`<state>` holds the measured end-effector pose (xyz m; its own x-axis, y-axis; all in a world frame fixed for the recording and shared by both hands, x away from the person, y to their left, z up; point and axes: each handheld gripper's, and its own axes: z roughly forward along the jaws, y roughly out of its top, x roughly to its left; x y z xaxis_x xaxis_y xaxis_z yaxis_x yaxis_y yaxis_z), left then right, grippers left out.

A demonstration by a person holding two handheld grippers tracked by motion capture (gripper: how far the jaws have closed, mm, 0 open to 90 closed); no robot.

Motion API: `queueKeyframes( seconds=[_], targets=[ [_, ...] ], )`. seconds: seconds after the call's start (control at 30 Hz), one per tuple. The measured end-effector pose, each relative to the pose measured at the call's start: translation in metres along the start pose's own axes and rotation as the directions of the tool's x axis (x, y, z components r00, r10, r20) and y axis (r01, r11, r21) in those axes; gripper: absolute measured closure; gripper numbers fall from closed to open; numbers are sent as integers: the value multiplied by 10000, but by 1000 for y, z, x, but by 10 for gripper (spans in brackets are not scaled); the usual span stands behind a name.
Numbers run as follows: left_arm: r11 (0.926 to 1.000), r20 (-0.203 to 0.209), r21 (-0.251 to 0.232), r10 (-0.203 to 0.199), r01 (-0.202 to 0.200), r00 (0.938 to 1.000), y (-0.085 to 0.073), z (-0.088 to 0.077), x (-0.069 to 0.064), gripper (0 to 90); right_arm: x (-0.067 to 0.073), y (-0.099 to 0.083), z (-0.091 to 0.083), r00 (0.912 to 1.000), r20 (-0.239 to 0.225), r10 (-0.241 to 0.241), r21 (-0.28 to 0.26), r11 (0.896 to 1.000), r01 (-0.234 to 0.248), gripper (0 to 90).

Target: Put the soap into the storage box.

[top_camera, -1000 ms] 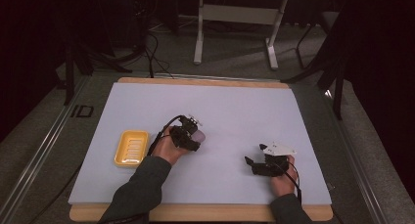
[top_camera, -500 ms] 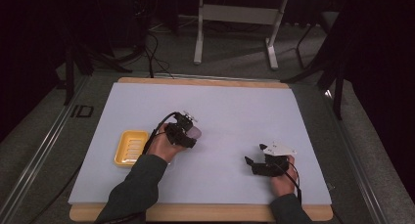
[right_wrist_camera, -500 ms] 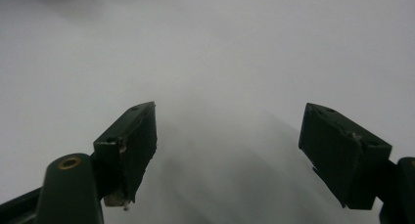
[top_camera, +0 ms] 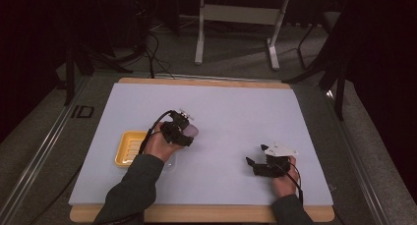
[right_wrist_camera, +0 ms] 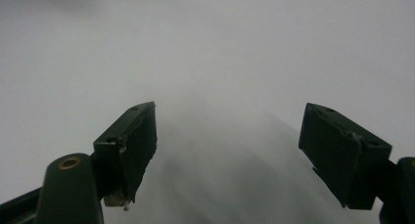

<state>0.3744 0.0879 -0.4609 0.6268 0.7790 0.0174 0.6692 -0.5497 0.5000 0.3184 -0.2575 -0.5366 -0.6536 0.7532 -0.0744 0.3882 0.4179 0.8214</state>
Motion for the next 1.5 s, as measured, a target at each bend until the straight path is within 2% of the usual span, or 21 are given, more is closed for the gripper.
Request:
queueKeyframes(
  seconds=[0.53,1.5],
  targets=[
    [9993,-143,-121,-346,345,9993,-6,-10,11,491,0,0,0,10000,1,-36,-5,10000,36,215],
    [9980,-393,-176,-620,614,9973,-15,-25,26,496,0,0,0,10000,2,-38,-30,10000,38,213]
  ],
)
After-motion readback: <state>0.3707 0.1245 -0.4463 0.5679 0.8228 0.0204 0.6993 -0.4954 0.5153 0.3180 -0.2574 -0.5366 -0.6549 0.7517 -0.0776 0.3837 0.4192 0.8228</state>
